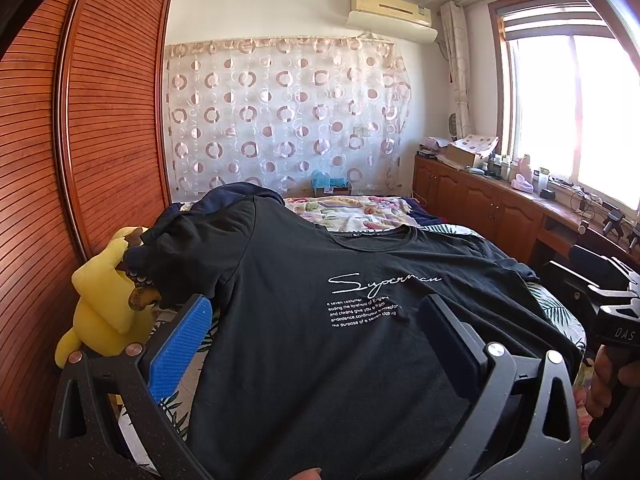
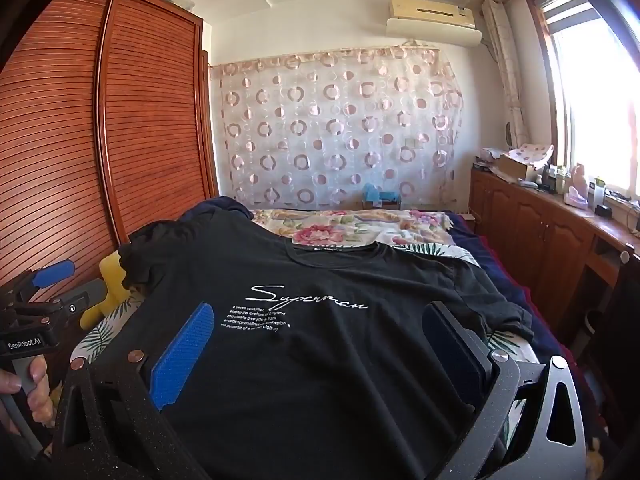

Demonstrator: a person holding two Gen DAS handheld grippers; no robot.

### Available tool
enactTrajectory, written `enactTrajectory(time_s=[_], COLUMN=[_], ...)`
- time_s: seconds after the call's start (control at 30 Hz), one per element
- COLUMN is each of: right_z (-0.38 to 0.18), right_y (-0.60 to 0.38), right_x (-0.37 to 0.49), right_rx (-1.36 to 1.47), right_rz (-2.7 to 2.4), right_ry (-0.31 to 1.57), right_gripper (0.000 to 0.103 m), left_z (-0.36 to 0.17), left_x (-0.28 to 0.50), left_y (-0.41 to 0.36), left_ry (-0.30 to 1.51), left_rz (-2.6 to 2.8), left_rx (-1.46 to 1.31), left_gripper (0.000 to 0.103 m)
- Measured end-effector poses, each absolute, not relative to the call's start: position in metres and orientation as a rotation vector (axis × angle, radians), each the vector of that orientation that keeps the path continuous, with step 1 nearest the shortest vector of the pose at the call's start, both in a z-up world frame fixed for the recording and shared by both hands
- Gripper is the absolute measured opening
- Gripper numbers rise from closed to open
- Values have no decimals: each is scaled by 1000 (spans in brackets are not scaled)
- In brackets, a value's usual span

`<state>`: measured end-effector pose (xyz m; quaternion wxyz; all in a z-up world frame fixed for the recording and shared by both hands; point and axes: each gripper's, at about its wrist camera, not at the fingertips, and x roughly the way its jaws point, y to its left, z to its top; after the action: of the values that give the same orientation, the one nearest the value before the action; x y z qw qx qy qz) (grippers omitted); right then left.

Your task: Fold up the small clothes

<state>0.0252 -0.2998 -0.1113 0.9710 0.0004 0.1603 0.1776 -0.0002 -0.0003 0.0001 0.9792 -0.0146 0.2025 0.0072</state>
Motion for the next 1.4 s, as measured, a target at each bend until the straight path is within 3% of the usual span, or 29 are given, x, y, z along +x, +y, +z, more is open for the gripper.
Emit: enactTrajectory(time_s=[1.4], right_z=[-109], right_y=[-299], right_x=[27], right_rx=[5], right_rz=[362], right_ry=[316], right_gripper=[103], left_z=[7], left_x=[3], left_y=[2], left_ry=[401], left_rz=[14], left_rx=[-24], left_gripper=[103])
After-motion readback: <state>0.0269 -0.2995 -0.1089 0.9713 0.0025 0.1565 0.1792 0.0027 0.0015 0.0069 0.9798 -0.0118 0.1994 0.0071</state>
